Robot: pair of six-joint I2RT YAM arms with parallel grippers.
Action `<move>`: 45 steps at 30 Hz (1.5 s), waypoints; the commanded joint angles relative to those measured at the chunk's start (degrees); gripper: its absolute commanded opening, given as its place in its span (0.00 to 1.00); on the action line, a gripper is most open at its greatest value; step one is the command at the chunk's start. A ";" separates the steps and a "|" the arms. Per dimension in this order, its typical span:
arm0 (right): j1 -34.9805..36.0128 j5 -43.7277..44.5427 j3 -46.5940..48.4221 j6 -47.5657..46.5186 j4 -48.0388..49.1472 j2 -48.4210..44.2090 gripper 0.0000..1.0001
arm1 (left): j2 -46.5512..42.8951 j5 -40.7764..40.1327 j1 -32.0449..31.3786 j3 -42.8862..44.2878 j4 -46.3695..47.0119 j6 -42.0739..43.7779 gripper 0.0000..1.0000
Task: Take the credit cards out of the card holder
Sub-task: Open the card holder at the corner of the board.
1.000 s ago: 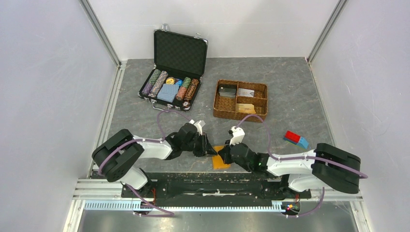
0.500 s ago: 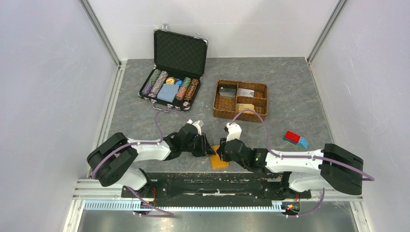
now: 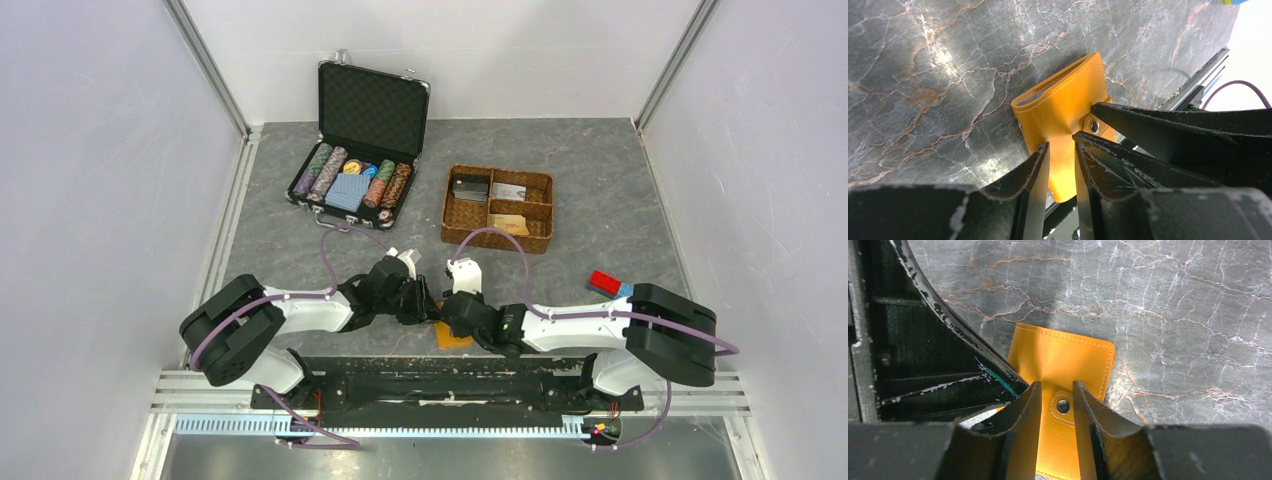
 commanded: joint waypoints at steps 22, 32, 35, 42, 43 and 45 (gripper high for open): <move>5.07 7.23 7.88 0.05 -15.44 6.65 0.29 | 1.37 -6.59 0.05 -2.60 -8.76 1.14 0.35; 4.40 8.79 2.05 -1.11 -9.05 1.50 0.00 | 3.22 -7.15 -0.01 -1.98 -9.82 2.25 0.36; 4.28 8.97 -1.02 -1.80 -4.98 -2.53 0.00 | 3.84 -7.63 -0.12 -2.16 -9.82 2.27 0.36; -0.30 2.37 -15.90 -2.60 15.50 -17.19 0.00 | 4.56 -8.35 -0.15 -2.25 -10.00 2.11 0.36; -0.85 2.70 -17.20 -2.16 16.12 -19.49 0.00 | 4.49 -8.43 -0.20 -2.29 -10.00 2.02 0.36; -1.82 4.01 -19.35 -1.16 15.87 -23.30 0.00 | 4.04 -8.57 -0.29 -2.33 -10.07 1.84 0.37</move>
